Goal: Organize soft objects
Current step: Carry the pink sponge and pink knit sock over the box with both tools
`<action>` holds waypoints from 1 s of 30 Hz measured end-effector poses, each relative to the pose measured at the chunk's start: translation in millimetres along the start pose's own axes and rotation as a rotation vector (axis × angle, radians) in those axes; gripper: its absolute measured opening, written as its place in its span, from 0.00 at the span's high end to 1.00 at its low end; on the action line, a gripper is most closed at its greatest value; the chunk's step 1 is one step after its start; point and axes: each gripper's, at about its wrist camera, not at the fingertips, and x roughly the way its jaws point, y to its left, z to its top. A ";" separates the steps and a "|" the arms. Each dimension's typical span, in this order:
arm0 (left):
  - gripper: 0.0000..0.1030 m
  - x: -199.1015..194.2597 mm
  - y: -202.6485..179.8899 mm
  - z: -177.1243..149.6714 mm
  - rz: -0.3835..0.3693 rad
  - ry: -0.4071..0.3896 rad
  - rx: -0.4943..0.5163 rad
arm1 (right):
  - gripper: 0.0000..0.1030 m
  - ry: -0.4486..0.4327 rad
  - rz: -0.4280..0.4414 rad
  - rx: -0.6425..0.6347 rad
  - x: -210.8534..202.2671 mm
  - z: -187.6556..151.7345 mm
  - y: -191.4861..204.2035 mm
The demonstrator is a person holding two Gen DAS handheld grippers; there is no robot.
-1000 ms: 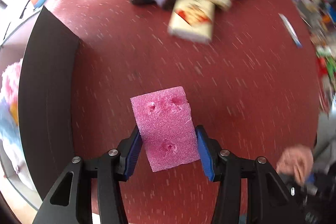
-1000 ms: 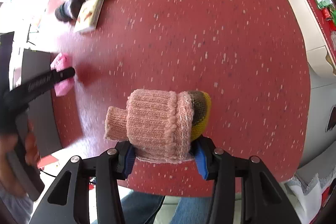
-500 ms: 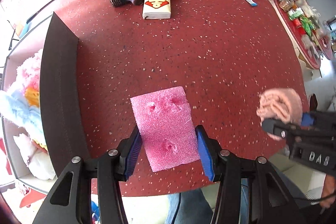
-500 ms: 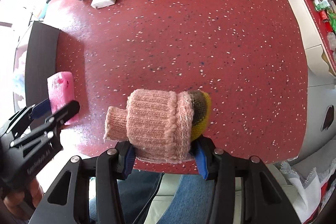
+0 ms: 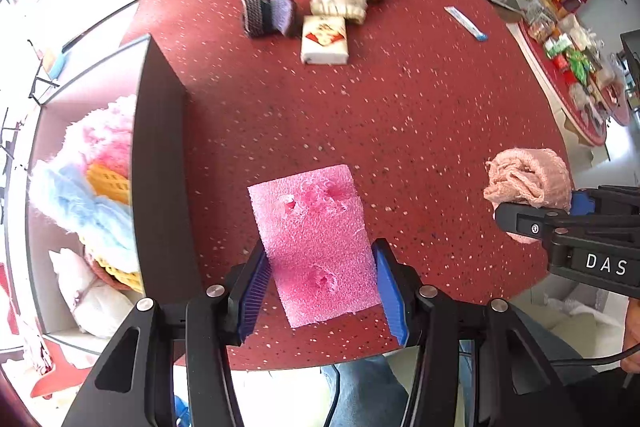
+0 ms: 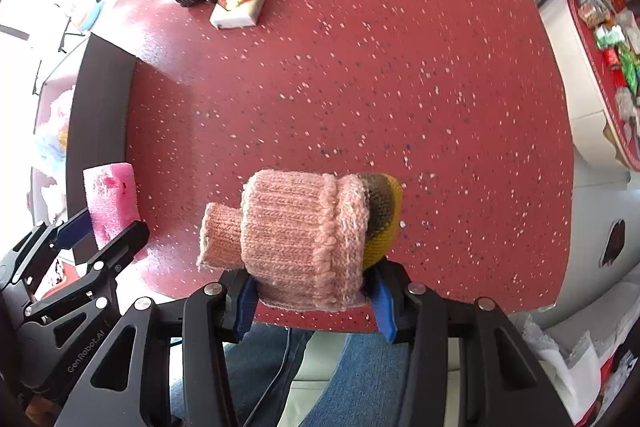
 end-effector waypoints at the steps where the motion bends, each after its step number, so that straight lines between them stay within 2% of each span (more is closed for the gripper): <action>1: 0.50 -1.9 0.7 0.2 0.003 -0.007 -0.002 | 0.51 -0.007 -0.003 -0.007 -2.4 1.0 2.9; 13: 0.50 -20.5 18.7 3.6 0.012 -0.080 -0.069 | 0.50 -0.065 -0.031 -0.086 -34.2 1.7 28.6; 30: 0.50 -43.4 61.0 4.5 0.042 -0.144 -0.197 | 0.50 -0.114 -0.035 -0.182 -58.5 26.7 65.8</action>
